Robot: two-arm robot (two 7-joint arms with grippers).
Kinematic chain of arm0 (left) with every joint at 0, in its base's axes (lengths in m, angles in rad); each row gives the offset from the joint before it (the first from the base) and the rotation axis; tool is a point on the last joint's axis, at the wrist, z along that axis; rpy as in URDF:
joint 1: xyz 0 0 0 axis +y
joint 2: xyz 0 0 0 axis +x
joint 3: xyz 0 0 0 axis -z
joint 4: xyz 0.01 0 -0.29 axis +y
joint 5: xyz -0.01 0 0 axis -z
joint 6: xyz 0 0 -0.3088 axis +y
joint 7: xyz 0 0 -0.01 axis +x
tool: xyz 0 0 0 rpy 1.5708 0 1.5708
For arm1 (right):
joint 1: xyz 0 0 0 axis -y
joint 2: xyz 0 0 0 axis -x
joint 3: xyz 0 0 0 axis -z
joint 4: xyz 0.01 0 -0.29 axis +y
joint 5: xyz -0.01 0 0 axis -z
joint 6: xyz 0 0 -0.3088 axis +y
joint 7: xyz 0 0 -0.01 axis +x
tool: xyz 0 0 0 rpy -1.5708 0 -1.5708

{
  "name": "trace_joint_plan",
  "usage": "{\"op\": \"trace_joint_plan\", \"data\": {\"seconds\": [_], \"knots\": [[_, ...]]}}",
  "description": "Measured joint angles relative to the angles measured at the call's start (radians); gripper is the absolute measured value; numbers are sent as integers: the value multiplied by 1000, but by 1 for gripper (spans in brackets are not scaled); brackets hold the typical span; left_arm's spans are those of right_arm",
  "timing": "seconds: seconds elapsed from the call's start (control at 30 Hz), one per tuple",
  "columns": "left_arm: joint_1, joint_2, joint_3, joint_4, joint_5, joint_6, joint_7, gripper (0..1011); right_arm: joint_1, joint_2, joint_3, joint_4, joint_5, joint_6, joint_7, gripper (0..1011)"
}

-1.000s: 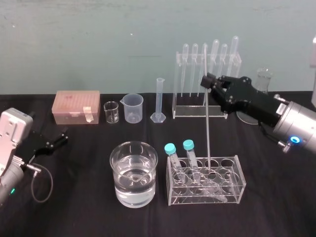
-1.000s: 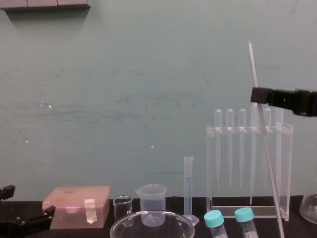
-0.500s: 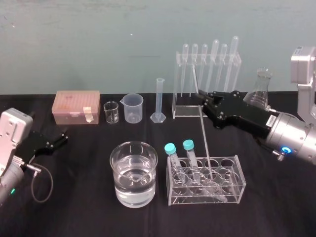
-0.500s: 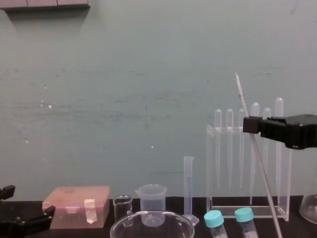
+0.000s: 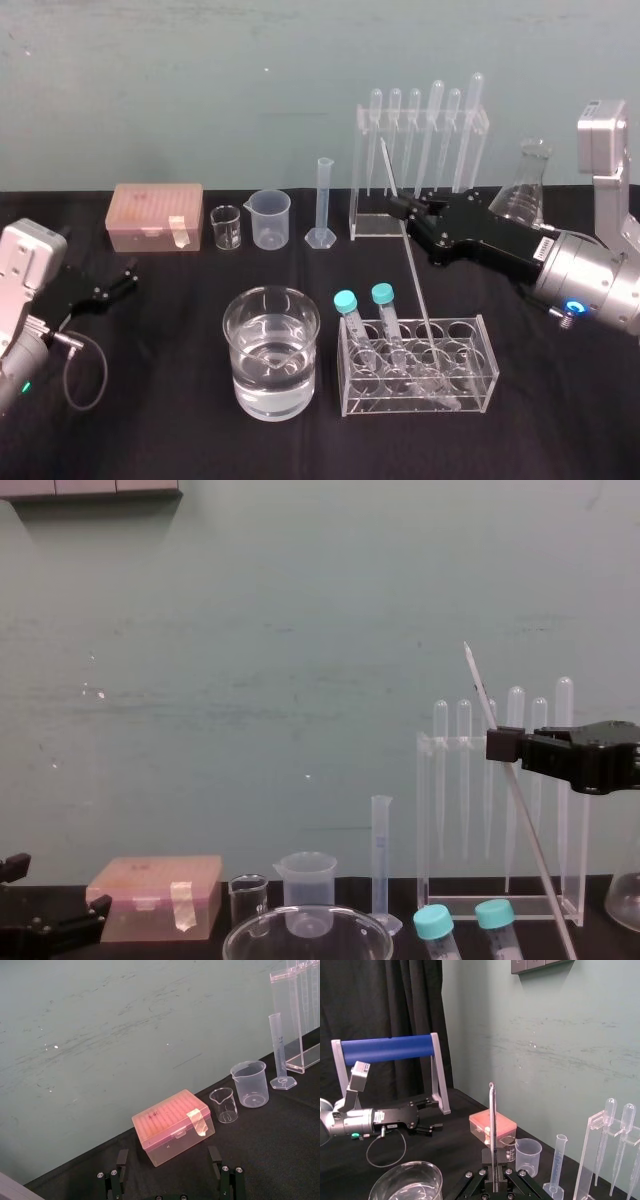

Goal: Hold the thermometer with one hand and immerse one end into the beaker, then reinsert it into the test tube rack.

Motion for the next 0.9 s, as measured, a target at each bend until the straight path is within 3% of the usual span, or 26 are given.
{"op": "trace_joint_plan", "data": {"seconds": [0.37,0.9], "knots": [[0,0,0,0,0,0,0,1008,-1,1,1,0,0,2,0,90],[0,0,0,0,0,0,0,1008,-1,3,1,-1,1,2,0,591]]}}
